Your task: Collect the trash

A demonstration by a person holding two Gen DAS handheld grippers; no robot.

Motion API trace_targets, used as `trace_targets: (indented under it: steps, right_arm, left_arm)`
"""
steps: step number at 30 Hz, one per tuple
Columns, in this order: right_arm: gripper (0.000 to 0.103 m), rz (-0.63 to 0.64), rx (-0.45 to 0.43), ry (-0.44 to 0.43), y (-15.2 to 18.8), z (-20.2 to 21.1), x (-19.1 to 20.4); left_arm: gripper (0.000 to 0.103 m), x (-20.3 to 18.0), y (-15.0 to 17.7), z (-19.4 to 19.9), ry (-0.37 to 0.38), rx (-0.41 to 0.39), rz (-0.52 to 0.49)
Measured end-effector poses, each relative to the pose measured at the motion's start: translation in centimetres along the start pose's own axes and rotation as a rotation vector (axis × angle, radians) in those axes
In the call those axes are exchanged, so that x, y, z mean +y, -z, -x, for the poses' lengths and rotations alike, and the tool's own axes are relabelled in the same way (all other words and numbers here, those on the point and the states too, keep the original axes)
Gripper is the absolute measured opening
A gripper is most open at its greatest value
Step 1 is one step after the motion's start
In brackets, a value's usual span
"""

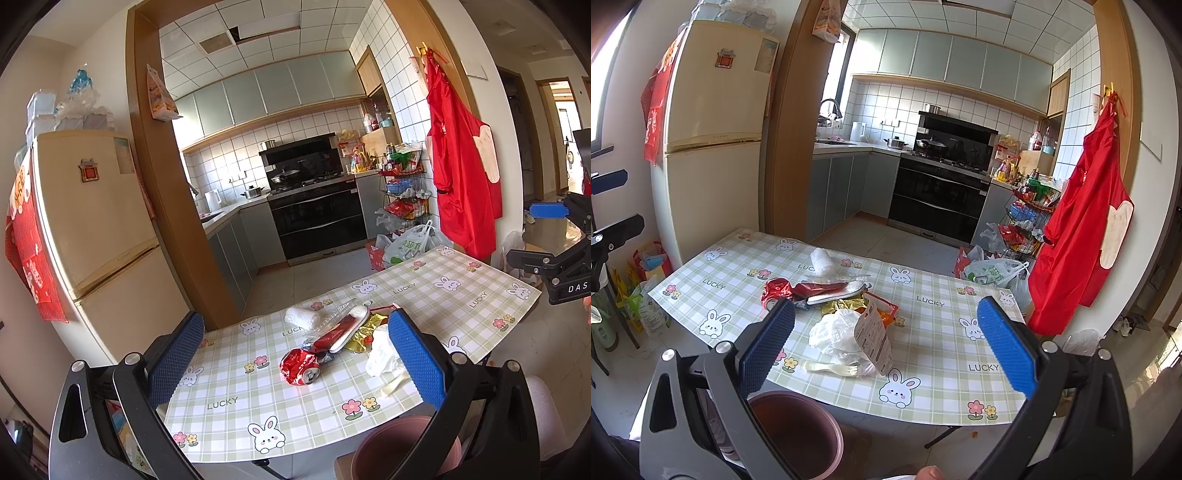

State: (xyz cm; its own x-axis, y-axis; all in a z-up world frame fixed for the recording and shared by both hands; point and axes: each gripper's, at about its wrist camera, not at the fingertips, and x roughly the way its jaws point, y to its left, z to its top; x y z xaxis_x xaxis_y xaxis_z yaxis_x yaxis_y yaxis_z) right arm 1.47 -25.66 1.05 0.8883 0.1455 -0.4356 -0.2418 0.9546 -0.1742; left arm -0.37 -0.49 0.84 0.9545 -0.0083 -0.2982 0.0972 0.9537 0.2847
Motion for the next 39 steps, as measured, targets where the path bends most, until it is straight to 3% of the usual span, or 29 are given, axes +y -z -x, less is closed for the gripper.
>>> trace_targets:
  steps: [39]
  right_arm:
    - [0.097, -0.001, 0.008, -0.003, 0.75, -0.03, 0.16]
  left_arm:
    - [0.098, 0.34, 0.17, 0.48, 0.003, -0.001, 0.01]
